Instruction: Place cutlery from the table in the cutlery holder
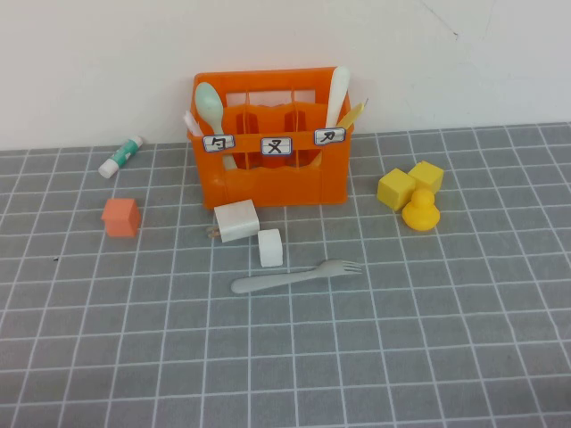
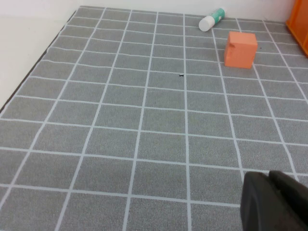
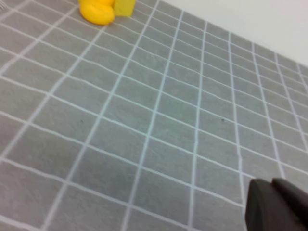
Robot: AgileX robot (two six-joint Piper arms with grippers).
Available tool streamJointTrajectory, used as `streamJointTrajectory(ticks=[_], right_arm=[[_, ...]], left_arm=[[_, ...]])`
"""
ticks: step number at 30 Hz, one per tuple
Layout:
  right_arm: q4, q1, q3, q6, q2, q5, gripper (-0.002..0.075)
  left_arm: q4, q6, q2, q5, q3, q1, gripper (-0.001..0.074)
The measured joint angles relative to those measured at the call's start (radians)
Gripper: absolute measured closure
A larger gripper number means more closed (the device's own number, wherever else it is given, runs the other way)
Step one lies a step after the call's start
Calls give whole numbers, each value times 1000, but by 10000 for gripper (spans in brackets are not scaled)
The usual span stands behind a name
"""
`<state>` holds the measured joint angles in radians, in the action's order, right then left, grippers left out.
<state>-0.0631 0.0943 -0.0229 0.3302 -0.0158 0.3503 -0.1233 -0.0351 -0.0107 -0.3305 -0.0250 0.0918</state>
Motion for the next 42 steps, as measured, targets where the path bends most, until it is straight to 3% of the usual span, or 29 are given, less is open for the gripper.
streamJointTrajectory(ticks=[16, 20, 28, 37, 42], right_arm=[[138, 0, 0, 0, 0, -3, 729], [289, 0, -2, -2, 0, -5, 729], [897, 0, -6, -23, 0, -122, 729], [981, 0, -6, 36, 0, -281, 729], [1009, 0, -6, 49, 0, -269, 729]], left_arm=[[0, -2, 0, 0, 2, 0, 736], [0, -2, 0, 0, 2, 0, 736], [0, -2, 0, 0, 2, 0, 736], [0, -2, 0, 0, 2, 0, 736], [0, -2, 0, 0, 2, 0, 736]])
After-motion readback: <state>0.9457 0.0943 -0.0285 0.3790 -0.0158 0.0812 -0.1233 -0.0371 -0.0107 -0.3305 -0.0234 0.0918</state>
